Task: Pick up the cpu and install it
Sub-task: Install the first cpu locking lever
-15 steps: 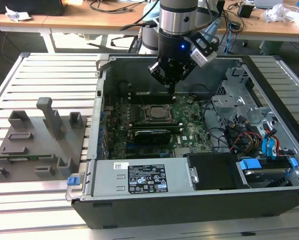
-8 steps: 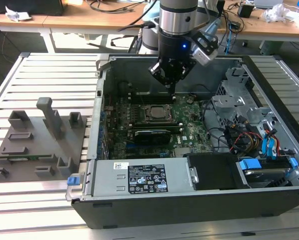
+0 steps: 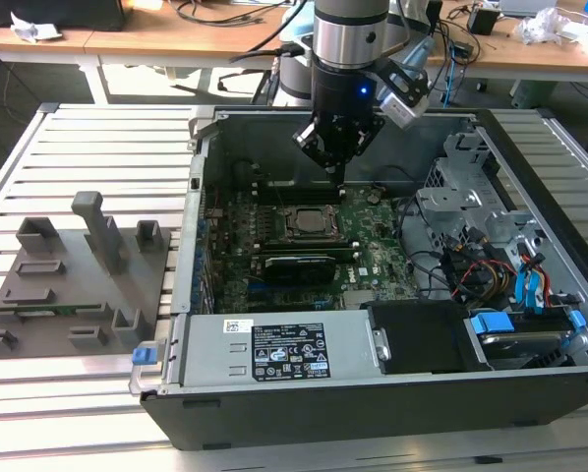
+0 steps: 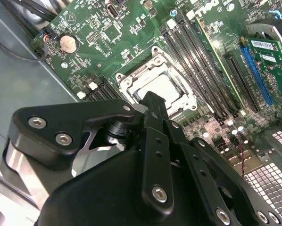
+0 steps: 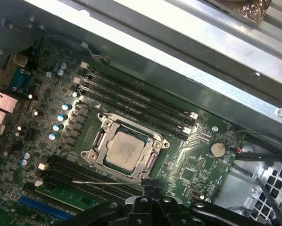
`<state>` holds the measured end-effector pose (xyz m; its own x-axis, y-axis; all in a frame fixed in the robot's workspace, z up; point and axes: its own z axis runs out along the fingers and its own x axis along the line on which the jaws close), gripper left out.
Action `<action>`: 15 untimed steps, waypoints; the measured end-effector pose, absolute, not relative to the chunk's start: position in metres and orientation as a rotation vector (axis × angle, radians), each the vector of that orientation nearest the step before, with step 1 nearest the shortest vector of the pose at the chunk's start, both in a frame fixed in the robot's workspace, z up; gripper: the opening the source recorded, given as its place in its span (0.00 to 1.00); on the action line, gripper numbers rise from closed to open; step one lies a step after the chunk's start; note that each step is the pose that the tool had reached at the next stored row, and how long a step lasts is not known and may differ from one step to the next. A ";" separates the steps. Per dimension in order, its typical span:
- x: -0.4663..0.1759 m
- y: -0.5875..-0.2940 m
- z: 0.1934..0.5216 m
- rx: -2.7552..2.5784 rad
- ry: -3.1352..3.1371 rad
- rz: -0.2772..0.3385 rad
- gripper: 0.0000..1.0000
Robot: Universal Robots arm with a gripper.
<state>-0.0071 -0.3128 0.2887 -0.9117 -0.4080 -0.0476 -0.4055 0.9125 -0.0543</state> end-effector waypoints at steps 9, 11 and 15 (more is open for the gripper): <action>-0.007 -0.313 0.289 -0.508 3.044 -0.082 0.11; -0.007 -0.313 0.289 -0.454 3.054 -0.085 0.11; -0.007 -0.313 0.289 -0.352 3.070 -0.098 0.11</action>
